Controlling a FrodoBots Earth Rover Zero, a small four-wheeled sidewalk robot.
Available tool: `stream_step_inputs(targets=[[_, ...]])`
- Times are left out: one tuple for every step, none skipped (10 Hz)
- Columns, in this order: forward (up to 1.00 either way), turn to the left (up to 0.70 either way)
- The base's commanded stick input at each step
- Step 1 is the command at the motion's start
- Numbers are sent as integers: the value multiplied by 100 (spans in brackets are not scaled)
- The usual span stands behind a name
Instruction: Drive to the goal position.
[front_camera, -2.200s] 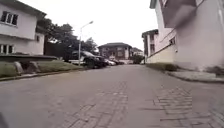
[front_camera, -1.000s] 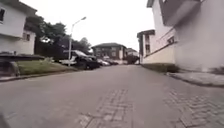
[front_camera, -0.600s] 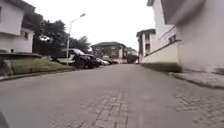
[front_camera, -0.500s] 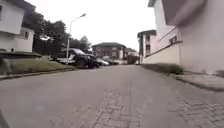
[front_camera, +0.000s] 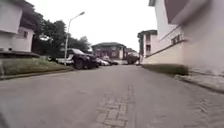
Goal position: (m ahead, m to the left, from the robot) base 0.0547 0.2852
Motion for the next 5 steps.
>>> stream_step_inputs(targets=[[70,-3],[70,-4],[70,-5],[70,-6],[70,-7]])
